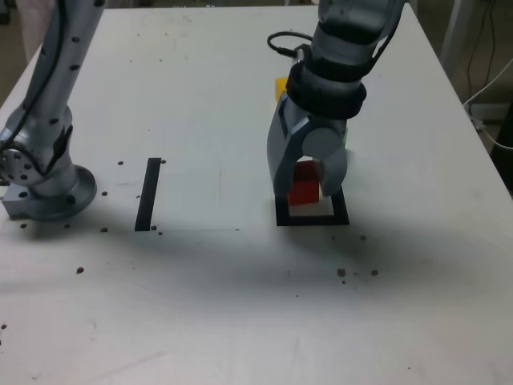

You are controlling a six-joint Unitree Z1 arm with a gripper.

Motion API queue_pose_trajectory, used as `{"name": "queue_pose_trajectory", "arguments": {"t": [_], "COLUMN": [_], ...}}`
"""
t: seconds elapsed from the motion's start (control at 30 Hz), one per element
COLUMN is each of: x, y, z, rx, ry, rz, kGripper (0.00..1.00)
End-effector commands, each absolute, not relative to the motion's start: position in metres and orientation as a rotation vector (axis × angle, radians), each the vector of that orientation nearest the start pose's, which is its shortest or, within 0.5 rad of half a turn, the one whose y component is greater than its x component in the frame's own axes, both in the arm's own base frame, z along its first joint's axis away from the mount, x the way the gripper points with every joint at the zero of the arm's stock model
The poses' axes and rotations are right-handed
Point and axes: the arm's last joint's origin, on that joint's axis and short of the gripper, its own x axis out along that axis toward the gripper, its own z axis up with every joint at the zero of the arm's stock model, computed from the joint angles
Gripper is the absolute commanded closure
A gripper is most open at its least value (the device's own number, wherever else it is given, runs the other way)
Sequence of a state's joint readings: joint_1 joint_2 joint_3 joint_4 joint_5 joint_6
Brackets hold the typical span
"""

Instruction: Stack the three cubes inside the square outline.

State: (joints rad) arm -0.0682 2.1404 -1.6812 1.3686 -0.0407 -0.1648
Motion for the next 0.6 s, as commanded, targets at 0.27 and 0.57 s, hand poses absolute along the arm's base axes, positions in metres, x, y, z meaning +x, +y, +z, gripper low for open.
{"name": "queue_pose_trajectory", "arguments": {"t": [0.27, 0.57], "x": [0.3828, 0.3853], "y": [-0.0271, -0.0264], "z": [0.2322, 0.2276], "rx": [-0.018, 0.021], "ry": [1.83, 1.821], "rz": [0.056, 0.038], "kGripper": [0.72, 0.72]}}
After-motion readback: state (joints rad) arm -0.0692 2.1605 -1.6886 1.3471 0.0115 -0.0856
